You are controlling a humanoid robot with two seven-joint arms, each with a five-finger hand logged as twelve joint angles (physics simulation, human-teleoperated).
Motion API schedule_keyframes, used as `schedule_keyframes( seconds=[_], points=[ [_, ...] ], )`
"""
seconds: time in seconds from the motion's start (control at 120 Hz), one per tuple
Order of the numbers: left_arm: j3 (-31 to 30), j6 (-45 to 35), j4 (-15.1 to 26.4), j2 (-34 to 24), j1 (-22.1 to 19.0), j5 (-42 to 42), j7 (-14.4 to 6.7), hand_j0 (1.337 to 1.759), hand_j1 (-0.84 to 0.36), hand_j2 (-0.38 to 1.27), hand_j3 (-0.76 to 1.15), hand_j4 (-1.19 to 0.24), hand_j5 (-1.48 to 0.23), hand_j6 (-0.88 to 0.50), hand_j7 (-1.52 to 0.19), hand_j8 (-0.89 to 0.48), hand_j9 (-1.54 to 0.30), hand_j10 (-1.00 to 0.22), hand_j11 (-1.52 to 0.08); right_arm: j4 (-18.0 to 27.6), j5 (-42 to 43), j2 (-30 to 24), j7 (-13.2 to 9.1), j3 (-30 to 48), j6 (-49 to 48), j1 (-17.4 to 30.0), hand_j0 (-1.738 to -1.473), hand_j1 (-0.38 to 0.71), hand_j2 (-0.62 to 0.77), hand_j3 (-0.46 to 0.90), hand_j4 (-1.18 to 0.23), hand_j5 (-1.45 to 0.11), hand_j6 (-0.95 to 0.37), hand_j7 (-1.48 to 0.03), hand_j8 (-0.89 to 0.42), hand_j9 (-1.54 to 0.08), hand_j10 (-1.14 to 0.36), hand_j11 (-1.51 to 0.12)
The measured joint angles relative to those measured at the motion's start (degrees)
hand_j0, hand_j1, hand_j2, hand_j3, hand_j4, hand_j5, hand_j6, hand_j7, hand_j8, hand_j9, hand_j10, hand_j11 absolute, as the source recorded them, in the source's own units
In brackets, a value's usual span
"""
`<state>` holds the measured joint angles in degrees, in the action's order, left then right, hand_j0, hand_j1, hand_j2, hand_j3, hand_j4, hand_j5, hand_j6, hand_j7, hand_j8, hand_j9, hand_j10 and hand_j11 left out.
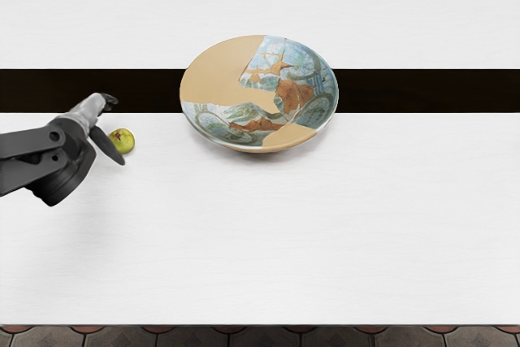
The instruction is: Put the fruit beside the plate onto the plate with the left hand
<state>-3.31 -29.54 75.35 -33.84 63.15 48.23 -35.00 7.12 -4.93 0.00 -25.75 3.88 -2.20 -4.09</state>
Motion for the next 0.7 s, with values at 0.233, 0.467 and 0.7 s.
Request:
schedule_keyframes(
  seconds=[0.233,0.467,0.7],
  points=[
    [-0.8,0.0,-2.4,2.4,0.1,1.8,0.0,1.658,0.06,0.05,0.00,-0.25,-0.32,-0.25,-0.32,-0.25,-0.32,-0.25,-0.32,0.0,0.0,0.0,0.0,0.1,0.1,-0.3,-1.658,-0.35,0.00,0.00,0.00,0.00,0.00,0.00,0.00,0.00,0.00,0.00],
    [-1.0,0.0,-2.4,3.1,0.0,2.5,0.0,1.658,-0.01,0.06,0.00,-0.30,-0.39,-0.30,-0.39,-0.30,-0.39,-0.30,-0.39,-0.1,0.0,0.0,0.0,0.1,0.2,-0.3,-1.658,-0.35,0.00,0.00,0.00,0.00,0.00,0.00,0.00,0.00,0.00,0.00],
    [-0.9,0.0,-1.8,3.2,0.3,2.5,0.0,1.658,-0.04,0.07,0.00,-0.33,-0.43,-0.33,-0.43,-0.33,-0.43,-0.33,-0.43,-0.1,0.0,0.0,0.0,0.1,0.3,-0.3,-1.658,-0.35,0.00,0.00,0.00,0.00,0.00,0.00,0.00,0.00,0.00,0.00]
  ],
)
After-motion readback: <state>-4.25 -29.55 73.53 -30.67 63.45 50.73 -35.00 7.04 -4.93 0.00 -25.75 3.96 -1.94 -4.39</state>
